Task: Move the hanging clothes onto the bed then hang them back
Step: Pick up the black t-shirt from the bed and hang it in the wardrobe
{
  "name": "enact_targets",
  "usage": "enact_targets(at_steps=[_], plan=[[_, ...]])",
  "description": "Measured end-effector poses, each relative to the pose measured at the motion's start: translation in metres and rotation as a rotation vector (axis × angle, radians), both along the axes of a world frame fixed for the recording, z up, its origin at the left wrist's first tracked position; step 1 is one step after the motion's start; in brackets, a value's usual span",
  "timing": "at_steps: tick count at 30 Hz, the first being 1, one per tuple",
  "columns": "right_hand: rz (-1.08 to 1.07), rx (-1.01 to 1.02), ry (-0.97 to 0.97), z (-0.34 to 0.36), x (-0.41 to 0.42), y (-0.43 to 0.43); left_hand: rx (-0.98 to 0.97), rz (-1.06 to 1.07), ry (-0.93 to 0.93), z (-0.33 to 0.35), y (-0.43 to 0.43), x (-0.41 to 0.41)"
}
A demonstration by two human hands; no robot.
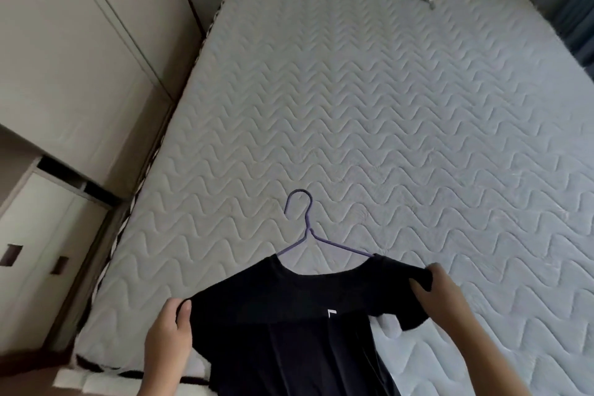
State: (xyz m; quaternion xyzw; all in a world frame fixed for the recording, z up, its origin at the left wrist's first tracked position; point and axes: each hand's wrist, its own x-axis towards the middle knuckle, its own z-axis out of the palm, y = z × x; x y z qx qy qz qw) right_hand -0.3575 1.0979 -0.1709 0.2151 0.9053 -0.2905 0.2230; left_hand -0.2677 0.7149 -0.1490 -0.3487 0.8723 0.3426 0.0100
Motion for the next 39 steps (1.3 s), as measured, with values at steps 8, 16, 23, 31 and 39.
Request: enact_targets(at_steps=[8, 16, 23, 31, 39], plan=[[0.116, -0.07, 0.112, 0.042, 0.037, -0.036, 0.048, 0.136, 0.16, 0.044, -0.032, 0.044], [0.361, -0.188, 0.259, 0.093, 0.097, -0.156, -0.08, 0.403, 0.181, 0.066, -0.115, 0.197], [0.662, -0.236, 0.357, 0.116, 0.164, -0.308, -0.212, 0.616, 0.183, 0.109, -0.188, 0.354], [1.052, -0.307, 0.591, 0.169, 0.204, -0.485, -0.305, 0.904, 0.172, 0.129, -0.273, 0.476], [1.021, -0.518, 0.921, 0.257, 0.171, -0.653, -0.432, 0.903, 0.529, 0.217, -0.395, 0.448]])
